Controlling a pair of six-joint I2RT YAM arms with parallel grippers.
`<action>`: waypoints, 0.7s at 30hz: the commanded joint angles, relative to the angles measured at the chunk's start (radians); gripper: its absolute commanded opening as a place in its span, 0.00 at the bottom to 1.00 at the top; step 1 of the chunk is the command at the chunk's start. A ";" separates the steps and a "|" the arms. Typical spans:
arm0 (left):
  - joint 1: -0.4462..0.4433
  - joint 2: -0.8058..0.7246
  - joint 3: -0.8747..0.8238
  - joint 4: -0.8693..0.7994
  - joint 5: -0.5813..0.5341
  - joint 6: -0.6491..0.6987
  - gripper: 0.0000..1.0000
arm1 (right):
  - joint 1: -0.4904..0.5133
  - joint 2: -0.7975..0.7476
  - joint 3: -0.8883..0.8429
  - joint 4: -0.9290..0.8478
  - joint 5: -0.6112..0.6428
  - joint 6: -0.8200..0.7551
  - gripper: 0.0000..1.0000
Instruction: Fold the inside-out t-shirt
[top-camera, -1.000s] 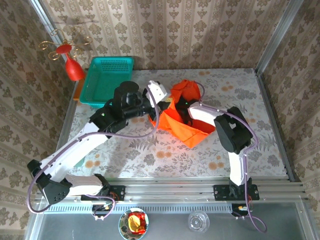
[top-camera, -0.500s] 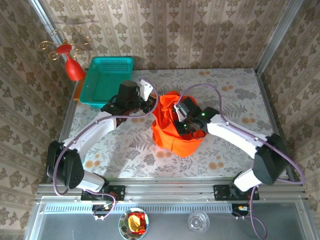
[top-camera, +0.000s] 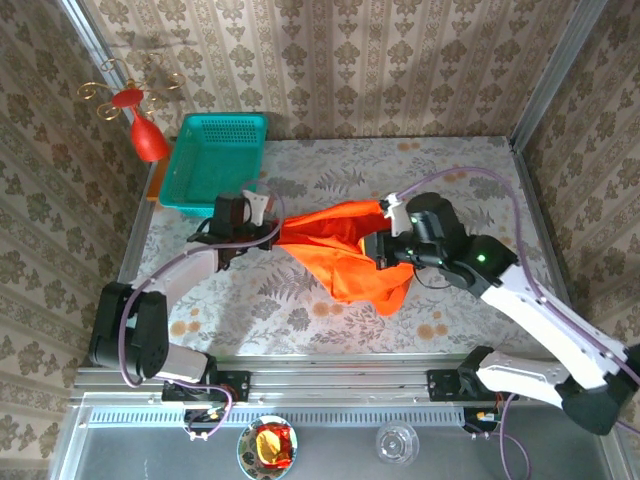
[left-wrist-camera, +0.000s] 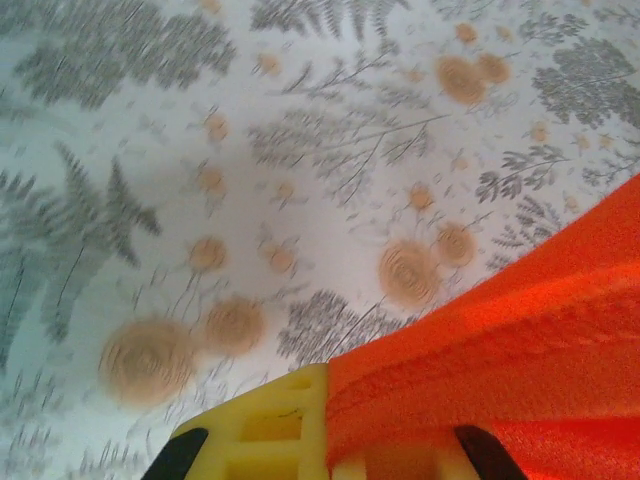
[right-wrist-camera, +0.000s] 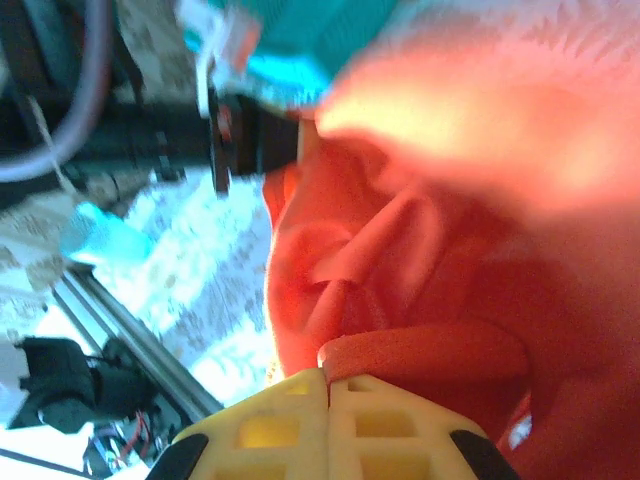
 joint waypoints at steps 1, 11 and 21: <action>0.065 -0.063 -0.057 0.062 0.022 -0.079 0.00 | -0.038 -0.089 0.000 0.115 0.062 0.036 0.00; 0.252 -0.222 -0.191 0.073 0.070 -0.157 0.00 | -0.093 -0.244 -0.039 0.127 0.304 0.042 0.00; 0.479 -0.415 -0.220 -0.035 0.121 -0.200 0.00 | -0.329 -0.234 -0.138 -0.079 0.492 0.069 0.00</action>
